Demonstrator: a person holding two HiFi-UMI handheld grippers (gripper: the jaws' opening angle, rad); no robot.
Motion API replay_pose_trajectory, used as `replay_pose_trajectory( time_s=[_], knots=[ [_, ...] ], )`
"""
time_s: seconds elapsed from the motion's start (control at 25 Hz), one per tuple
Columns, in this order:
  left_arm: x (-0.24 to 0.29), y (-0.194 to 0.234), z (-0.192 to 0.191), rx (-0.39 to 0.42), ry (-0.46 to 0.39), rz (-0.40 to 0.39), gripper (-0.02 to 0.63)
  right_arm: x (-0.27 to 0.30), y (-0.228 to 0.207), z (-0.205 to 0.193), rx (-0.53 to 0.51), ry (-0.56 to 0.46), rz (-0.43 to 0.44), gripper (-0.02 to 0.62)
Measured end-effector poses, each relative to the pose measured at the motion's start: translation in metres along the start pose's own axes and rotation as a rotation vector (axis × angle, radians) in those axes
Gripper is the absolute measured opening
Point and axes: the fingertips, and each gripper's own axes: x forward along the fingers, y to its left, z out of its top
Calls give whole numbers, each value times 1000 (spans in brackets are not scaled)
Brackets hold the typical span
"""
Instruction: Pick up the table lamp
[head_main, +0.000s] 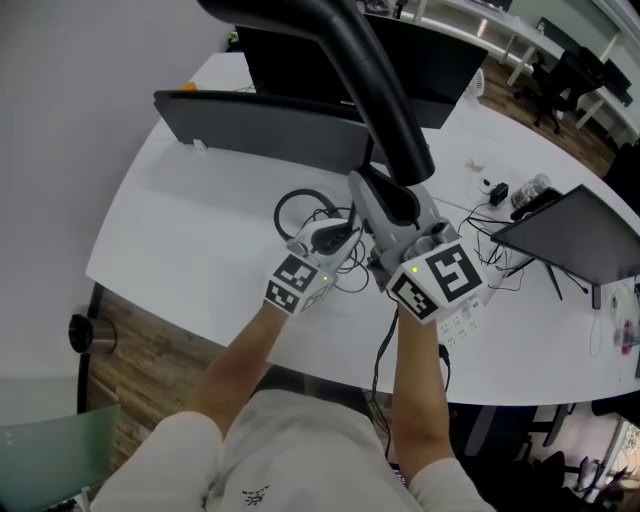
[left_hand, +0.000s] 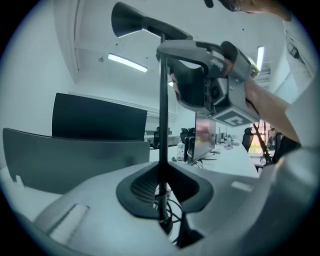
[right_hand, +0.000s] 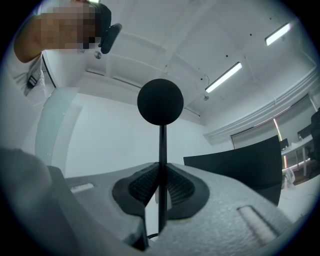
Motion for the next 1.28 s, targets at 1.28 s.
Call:
replay_pose_trajectory(
  time_s=[1.28],
  knots=[
    [-30, -60, 68, 50, 12, -113, 49, -41, 24, 81, -19, -24, -84, 34]
  ],
)
